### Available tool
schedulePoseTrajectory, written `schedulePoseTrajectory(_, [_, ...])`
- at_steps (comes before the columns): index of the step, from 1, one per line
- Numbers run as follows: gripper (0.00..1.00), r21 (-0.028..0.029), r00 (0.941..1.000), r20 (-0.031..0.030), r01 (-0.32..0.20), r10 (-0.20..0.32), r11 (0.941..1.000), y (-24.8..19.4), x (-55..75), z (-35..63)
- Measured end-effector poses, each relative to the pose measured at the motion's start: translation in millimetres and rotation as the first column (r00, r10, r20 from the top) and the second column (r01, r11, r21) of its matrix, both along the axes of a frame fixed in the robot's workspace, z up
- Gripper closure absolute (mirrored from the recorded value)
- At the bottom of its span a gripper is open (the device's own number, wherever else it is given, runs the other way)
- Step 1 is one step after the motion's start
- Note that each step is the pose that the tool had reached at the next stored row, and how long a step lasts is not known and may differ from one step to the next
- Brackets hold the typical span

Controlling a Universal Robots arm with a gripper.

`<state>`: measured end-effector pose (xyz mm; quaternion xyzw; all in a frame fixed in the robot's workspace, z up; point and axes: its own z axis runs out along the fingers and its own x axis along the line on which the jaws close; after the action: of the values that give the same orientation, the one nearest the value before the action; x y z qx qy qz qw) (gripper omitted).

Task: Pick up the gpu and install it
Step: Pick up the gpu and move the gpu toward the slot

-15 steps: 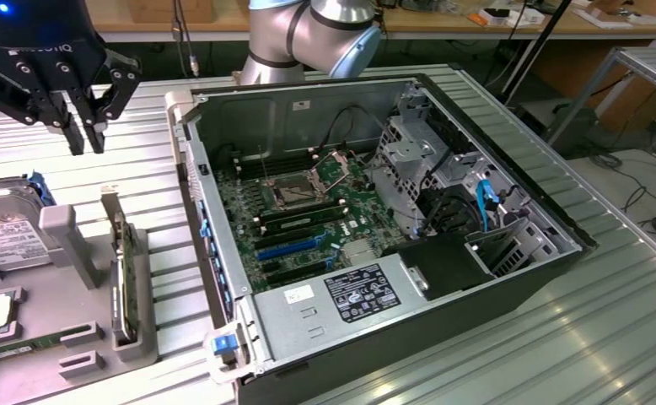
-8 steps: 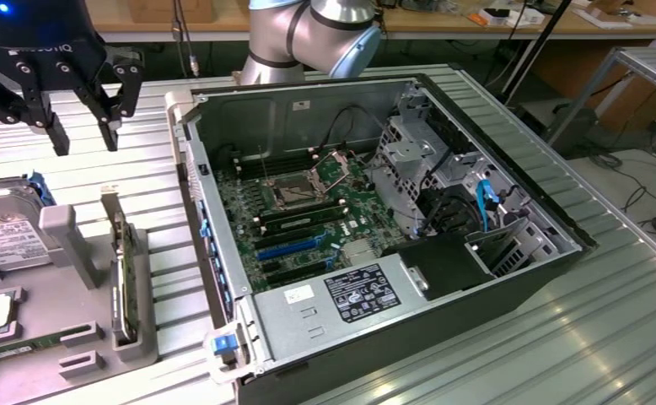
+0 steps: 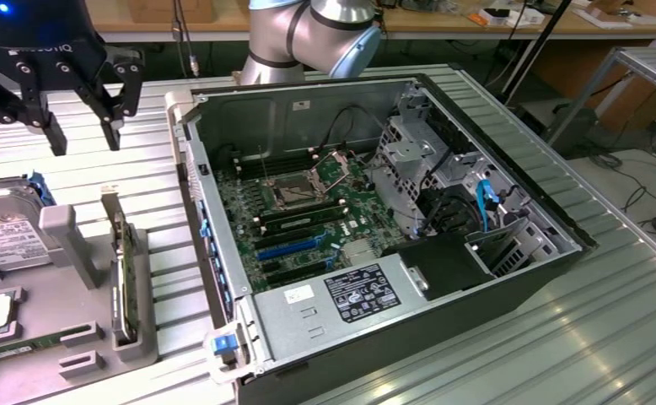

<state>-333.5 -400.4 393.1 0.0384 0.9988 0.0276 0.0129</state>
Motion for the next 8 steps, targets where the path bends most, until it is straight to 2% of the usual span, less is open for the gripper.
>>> schedulePoseTrajectory(1, [0.45,0.0000,1.0000,0.0000,0.000,0.000,1.0000,0.0,0.0,0.0])
schedulePoseTrajectory(2, [0.45,0.0000,1.0000,0.0001,0.000,0.000,1.0000,0.0,0.0,0.0])
schedulePoseTrajectory(3, [0.38,0.0000,1.0000,0.0000,0.000,0.000,1.0000,0.0,0.0,0.0])
schedulePoseTrajectory(8, [0.38,0.0000,1.0000,0.0000,0.000,0.000,1.0000,0.0,0.0,0.0])
